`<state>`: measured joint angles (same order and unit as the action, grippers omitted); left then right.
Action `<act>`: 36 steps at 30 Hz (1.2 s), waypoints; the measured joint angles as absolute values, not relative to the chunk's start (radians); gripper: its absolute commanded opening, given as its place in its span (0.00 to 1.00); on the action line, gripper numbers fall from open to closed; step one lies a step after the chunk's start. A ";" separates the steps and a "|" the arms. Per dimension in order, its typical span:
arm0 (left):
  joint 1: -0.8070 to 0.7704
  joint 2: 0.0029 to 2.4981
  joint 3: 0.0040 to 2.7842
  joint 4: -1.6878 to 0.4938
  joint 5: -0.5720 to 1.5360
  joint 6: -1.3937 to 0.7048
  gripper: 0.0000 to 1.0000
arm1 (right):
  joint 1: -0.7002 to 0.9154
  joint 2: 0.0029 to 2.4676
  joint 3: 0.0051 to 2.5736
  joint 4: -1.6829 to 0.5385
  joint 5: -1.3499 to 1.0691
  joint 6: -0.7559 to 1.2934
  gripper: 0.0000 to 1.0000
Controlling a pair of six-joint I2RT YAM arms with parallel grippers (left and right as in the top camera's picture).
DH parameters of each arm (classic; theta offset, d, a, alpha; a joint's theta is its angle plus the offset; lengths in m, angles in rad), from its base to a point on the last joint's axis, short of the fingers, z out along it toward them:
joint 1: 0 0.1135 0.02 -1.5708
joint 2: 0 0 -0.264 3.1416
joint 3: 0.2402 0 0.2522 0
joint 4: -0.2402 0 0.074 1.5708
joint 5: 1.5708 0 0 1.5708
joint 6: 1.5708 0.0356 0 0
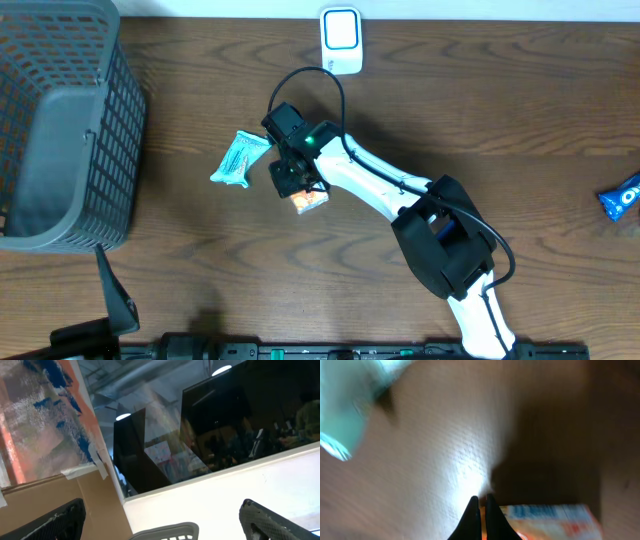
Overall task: Scan the item barcode
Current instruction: 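Reach the right gripper to the orange tissue pack and grasp it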
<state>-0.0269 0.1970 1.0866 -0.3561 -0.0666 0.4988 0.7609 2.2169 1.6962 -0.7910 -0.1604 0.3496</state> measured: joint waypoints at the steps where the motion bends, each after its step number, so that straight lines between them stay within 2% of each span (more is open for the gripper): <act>1: -0.027 0.195 1.087 -0.356 -0.067 0.499 0.98 | 0.760 2.217 1.697 -0.811 -0.174 0.340 0.01; 6: -0.027 0.191 1.087 -0.356 -0.067 0.499 0.98 | 0.761 2.215 1.691 -1.091 -0.265 0.198 0.01; 12: -0.027 0.188 1.087 -0.356 -0.067 0.499 0.98 | 0.749 2.203 1.697 -1.309 -0.061 0.163 0.01; 13: -0.027 0.188 1.087 -0.356 -0.067 0.499 0.98 | 0.743 2.202 1.718 -1.346 -0.055 0.163 0.15; 14: -0.027 0.187 1.087 -0.356 -0.067 0.499 0.98 | 0.739 2.202 1.749 -1.381 -0.055 0.168 0.40; 15: -0.027 0.187 1.087 -0.356 -0.067 0.499 0.98 | 0.736 2.199 1.813 -1.429 -0.070 0.198 0.99; 19: -0.027 0.187 1.087 -0.356 -0.067 0.498 0.98 | 0.737 2.156 1.954 -1.420 -0.118 0.286 0.99; 21: -0.027 0.187 1.087 -0.356 -0.067 0.498 0.98 | 0.737 2.125 1.974 -1.379 -0.138 0.395 0.99; 28: -0.027 0.187 1.087 -0.356 -0.067 0.498 0.98 | 0.736 2.157 1.799 -1.208 -0.138 0.788 0.99; 36: -0.027 0.187 1.087 -0.356 -0.067 0.498 0.98 | 0.728 2.201 1.736 -1.087 -0.065 0.902 0.99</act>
